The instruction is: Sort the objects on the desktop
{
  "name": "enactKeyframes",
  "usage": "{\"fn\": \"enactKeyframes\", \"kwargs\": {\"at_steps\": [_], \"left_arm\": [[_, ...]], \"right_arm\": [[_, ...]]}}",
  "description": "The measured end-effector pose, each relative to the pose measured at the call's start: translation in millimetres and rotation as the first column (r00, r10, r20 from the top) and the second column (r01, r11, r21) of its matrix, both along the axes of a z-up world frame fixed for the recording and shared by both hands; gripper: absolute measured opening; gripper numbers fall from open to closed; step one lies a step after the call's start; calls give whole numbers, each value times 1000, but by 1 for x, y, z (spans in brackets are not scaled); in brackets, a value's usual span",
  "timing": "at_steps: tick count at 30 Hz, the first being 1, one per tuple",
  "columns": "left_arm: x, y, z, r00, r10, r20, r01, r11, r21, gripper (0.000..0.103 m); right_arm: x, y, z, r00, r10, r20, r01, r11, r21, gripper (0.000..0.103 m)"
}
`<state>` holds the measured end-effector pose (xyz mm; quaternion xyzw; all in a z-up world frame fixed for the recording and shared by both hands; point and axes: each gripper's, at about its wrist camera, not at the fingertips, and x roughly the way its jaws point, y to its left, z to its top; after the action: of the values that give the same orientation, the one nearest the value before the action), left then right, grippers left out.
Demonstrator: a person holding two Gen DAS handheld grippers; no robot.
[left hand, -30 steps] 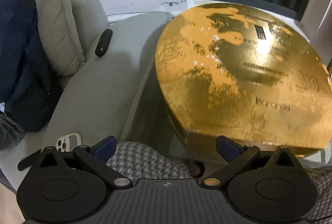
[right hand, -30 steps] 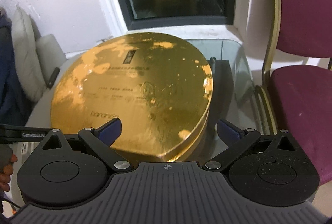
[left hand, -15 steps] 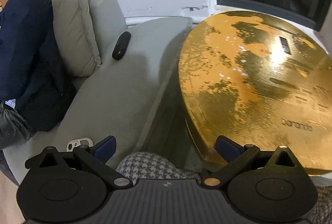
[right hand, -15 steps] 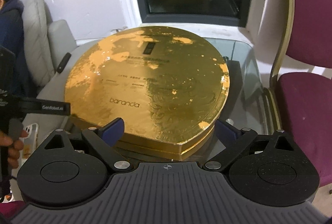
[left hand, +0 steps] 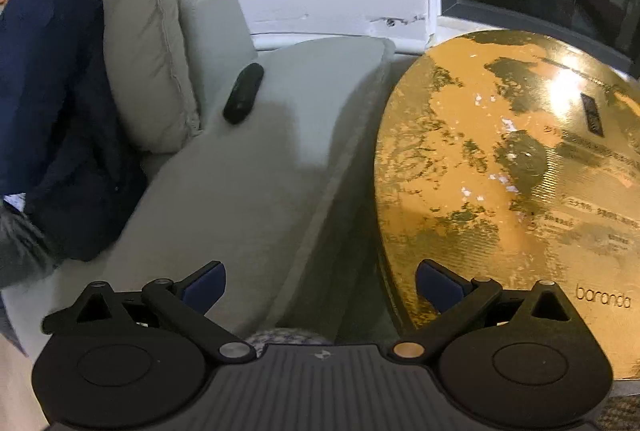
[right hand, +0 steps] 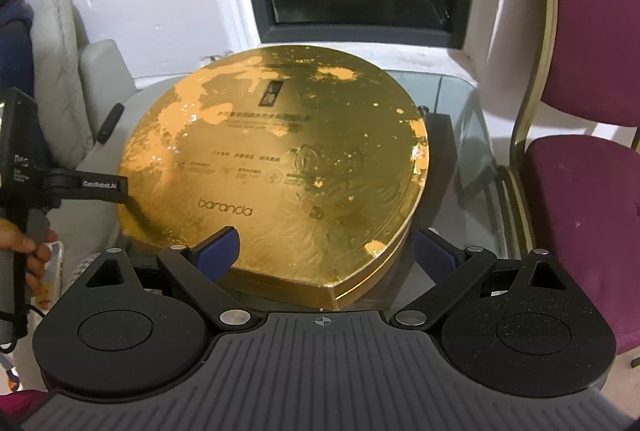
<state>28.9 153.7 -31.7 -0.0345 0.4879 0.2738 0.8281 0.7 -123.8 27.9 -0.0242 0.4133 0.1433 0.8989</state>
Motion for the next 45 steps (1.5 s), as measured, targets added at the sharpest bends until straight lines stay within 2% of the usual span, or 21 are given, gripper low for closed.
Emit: {"fn": "enactKeyframes", "kwargs": {"at_steps": [2,7,11,18,24,28,32,35,38,45], "left_arm": [[-2,-3,6,1000,-12,15,11,1000,27,101],[3,-10,17,997,-58,55,57,998,18,101],[16,-10,14,997,-64,51,62,998,28,101],[36,4,2,1000,-10,21,8,997,77,102],[52,20,3,999,27,27,-30,993,115,103],[59,25,3,999,34,7,-34,994,105,103],[62,23,4,999,32,-12,-31,993,114,103],[58,22,5,999,22,-26,-20,998,65,101],[46,9,9,999,-31,-23,31,1000,-1,101],[14,-34,23,986,-163,-19,160,981,-107,102]], "right_arm": [[3,-2,1,1000,-10,17,10,1000,2,98],[24,-3,-1,998,-26,63,28,999,-31,99],[47,7,-7,997,6,75,-2,999,-53,88],[86,34,-33,997,71,0,-71,994,-83,79],[109,55,-47,995,96,-21,-98,987,-131,79],[123,69,-56,991,115,-67,-126,974,-187,78],[125,76,-55,990,123,-68,-135,970,-201,78],[119,75,-48,990,127,-64,-136,974,-180,78],[109,71,-38,989,135,-59,-143,978,-154,81],[79,52,-21,989,130,-68,-136,986,-94,87]]}}
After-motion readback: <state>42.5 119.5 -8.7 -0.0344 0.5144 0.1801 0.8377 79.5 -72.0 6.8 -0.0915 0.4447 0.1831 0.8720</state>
